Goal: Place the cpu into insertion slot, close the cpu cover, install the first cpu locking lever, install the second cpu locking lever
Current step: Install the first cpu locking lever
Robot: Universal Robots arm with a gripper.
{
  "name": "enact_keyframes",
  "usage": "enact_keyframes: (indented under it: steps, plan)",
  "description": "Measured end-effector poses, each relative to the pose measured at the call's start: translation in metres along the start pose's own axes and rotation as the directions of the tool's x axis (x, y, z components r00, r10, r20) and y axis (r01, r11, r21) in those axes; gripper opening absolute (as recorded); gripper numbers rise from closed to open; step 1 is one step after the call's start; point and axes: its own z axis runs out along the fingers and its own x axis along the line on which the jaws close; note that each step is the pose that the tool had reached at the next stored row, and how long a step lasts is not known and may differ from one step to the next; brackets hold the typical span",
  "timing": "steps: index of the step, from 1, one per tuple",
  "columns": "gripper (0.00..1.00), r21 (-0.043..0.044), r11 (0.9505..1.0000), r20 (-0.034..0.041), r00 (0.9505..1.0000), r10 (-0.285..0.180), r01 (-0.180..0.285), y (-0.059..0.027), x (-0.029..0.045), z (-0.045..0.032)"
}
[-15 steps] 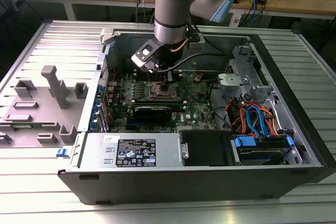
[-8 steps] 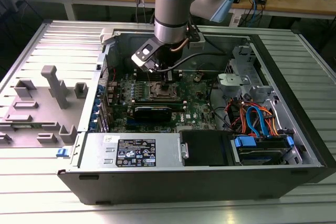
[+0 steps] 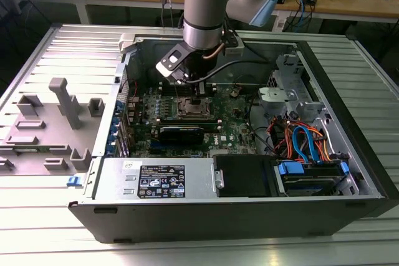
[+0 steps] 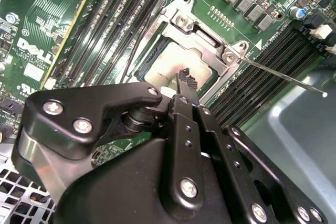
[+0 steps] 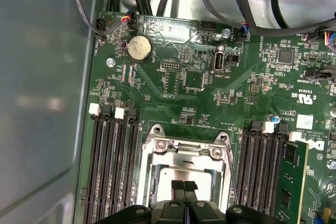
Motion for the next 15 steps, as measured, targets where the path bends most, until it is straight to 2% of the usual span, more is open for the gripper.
enact_keyframes:
  steps: [15]
  plan:
    - [0.11,-0.0002,1.0000,0.0002,1.0000,0.000,0.000,-0.0001,0.0001,-0.0072]
